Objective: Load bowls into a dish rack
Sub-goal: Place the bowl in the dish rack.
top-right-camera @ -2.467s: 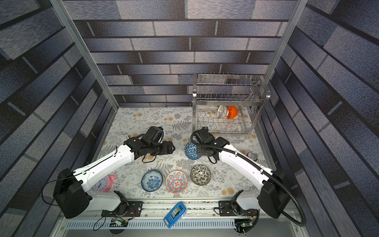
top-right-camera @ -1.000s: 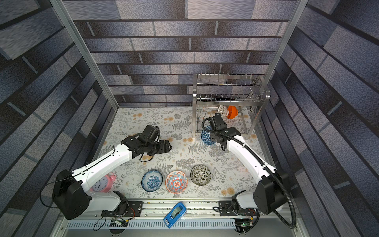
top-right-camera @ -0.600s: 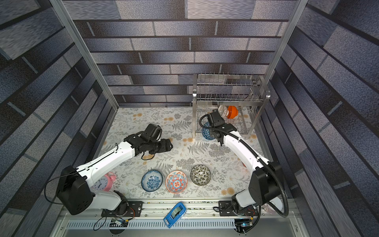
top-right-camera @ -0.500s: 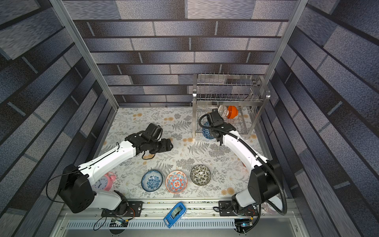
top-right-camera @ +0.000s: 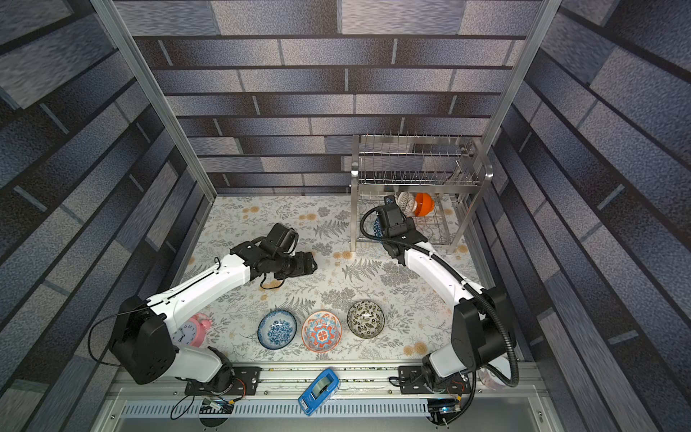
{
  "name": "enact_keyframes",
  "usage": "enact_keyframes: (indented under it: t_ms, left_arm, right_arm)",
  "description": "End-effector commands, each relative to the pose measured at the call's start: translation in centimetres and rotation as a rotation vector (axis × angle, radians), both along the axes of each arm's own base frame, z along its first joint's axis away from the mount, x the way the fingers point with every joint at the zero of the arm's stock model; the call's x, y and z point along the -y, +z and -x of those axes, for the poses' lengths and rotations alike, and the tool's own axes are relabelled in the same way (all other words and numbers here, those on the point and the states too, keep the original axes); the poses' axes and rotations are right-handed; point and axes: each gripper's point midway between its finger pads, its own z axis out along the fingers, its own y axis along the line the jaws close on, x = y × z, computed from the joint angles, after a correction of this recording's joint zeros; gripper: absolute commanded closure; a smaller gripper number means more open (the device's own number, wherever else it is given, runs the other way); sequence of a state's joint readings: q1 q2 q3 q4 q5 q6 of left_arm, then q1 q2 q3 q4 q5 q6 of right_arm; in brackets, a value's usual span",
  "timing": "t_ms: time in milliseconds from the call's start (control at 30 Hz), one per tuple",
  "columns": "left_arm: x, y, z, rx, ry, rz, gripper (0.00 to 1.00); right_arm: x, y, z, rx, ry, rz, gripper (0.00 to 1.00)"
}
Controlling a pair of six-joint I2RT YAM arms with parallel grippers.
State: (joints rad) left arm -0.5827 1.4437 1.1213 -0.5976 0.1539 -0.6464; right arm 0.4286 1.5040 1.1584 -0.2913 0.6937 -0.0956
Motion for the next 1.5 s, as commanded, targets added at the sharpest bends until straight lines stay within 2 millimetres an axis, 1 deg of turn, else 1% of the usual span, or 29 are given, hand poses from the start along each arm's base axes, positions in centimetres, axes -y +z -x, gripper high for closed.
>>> enact_keyframes:
  t_ms: [0,233,533,733,1067,1300,1467]
  left_arm:
    - [-0.2,0.2,-0.4,0.005,-0.010,-0.011,0.17]
    - [-0.1,0.1,-0.4,0.000,-0.008,-0.005,0.17]
    - [-0.1,0.0,-0.5,-0.003,-0.007,-0.010,0.17]
    - [-0.4,-0.3,-0.6,-0.010,0.003,-0.014,0.17]
    - [-0.4,-0.6,-1.1,-0.023,0.003,-0.011,0.17]
    - [-0.2,-0.7,-1.4,-0.028,0.001,-0.010,0.17]
    - [-0.2,-0.8,-1.7,-0.034,0.002,-0.008,0.17]
  right_arm:
    - [0.5,1.8,-1.5,0.104,-0.023,0.039,1.00]
    - [0.4,1.4,-2.9,0.132,-0.001,0.116,1.00]
    - [-0.1,0.9,-5.3,0.156,0.015,0.181,1.00]
    - [0.1,0.3,-6.6,0.160,0.003,0.216,1.00]
    - [0.9,-0.4,-8.3,0.178,-0.028,0.274,1.00]
    - [1.2,-0.4,-9.6,0.199,-0.043,0.297,1.00]
    - [0.9,-0.3,-10.6,0.213,-0.042,0.300,1.00]
